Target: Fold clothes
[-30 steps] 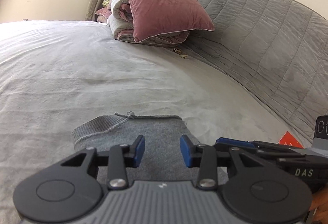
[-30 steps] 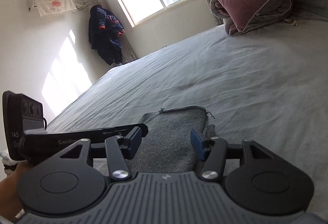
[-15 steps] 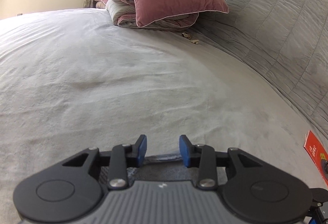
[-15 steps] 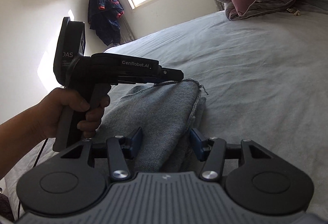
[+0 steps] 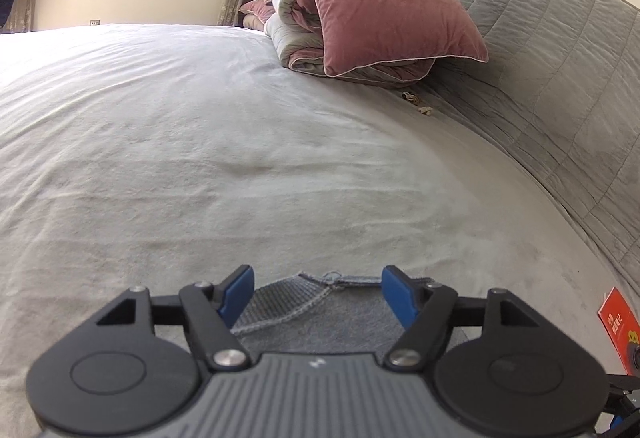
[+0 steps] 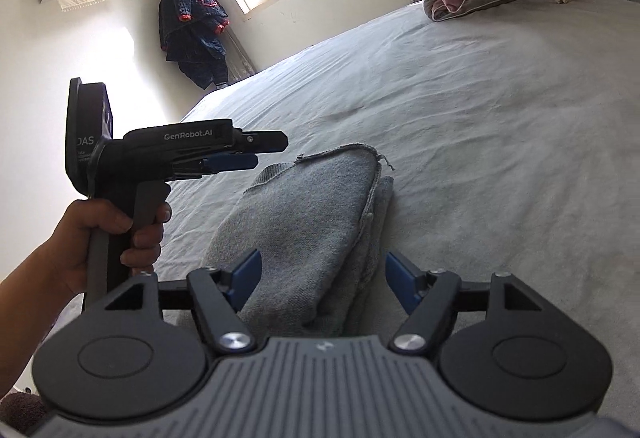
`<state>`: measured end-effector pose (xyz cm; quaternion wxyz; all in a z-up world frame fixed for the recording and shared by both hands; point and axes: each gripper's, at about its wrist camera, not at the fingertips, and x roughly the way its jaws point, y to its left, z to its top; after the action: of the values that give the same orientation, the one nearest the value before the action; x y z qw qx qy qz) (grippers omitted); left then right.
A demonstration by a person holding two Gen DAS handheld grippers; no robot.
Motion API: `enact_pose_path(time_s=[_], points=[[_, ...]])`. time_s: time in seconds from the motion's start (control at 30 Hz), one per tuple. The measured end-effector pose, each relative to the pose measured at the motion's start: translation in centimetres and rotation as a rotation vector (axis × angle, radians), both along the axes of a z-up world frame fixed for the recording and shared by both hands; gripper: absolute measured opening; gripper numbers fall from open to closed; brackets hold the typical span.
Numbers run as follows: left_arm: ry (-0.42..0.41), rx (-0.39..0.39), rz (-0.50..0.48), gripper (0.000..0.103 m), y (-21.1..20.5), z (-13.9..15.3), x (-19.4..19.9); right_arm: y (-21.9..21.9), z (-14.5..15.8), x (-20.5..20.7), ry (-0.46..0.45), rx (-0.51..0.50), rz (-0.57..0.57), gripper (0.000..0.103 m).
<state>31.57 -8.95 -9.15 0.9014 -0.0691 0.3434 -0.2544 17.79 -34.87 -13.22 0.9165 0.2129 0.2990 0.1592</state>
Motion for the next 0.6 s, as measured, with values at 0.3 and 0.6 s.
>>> enact_pose_path(time_s=[0.3,0.6], points=[[0.223,-0.244,0.170,0.081,6.4,-4.7,-0.4,-1.4,-1.8,-0.5,0.222,0.263,0.013,0.075],[0.304,-0.540,0.216,0.075,7.9,-7.5,-1.3,-0.8,-3.5,0.6,0.258,0.378,0.005,0.037]])
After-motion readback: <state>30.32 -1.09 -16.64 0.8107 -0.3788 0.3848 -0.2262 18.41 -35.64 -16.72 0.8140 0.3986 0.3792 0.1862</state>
